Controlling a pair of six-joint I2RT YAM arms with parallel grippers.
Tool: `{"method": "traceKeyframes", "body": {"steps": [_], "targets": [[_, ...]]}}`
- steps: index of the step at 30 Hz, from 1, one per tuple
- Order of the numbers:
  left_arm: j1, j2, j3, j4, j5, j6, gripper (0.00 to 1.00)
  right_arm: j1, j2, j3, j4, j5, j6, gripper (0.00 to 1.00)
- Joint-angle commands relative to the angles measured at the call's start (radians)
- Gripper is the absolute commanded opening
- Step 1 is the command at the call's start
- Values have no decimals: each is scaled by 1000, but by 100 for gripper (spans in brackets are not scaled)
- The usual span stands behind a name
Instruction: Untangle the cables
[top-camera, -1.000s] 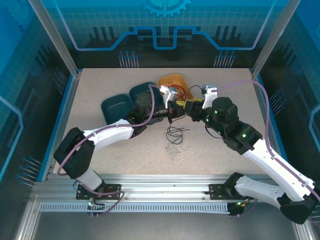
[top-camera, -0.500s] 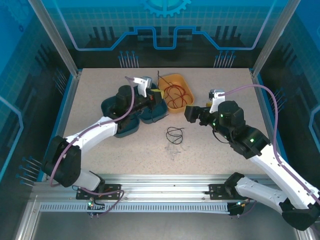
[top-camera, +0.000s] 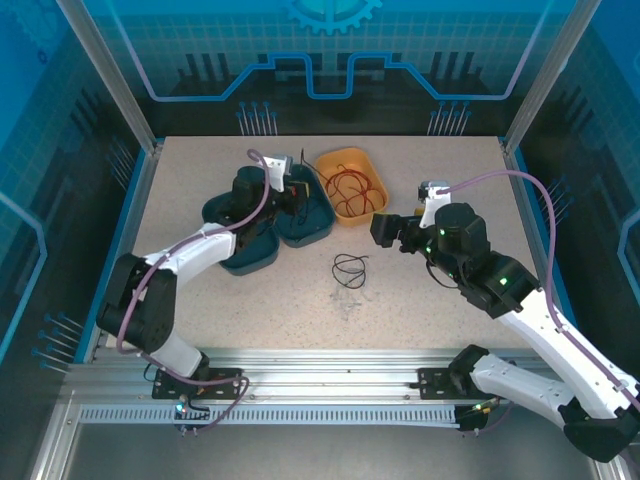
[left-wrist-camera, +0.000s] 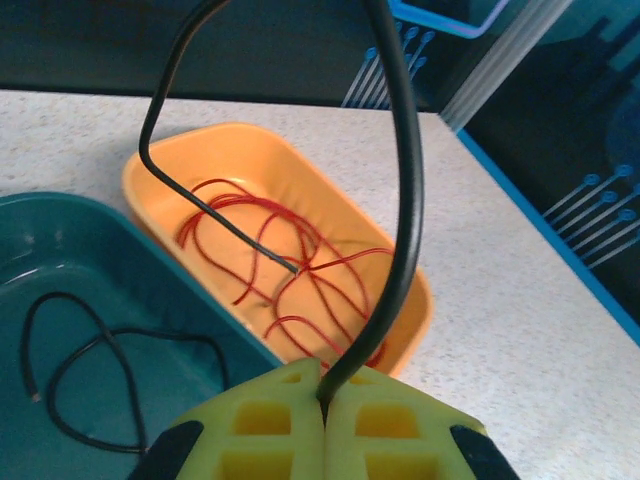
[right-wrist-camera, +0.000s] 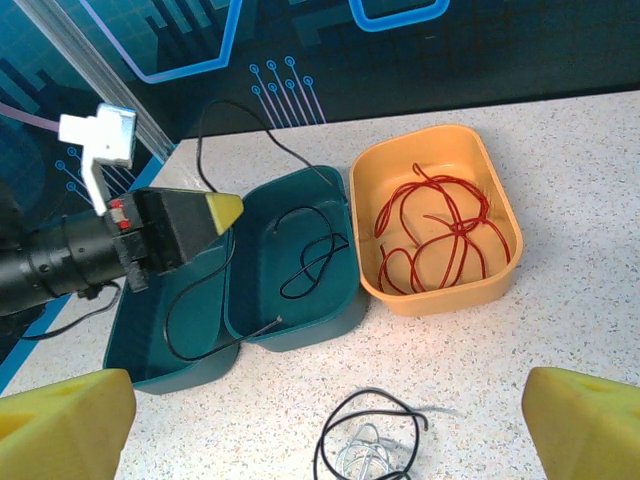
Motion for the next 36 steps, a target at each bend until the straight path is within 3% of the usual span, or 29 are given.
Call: {"method": "traceKeyframes", "body": {"steps": [1, 24, 33, 36], "targets": [[19, 38, 34, 36, -59, -22, 0, -15, -2, -12, -19, 17, 8, 100], [13, 164, 74, -74, -298, -91, 0, -28, 31, -23, -12, 11, 16, 100], [-19, 180, 118, -186, -490, -120, 0, -33, 57, -12, -11, -4, 14, 100], [-21, 191, 126, -182, -472, -111, 0, -35, 65, -14, -8, -6, 15, 100]]}}
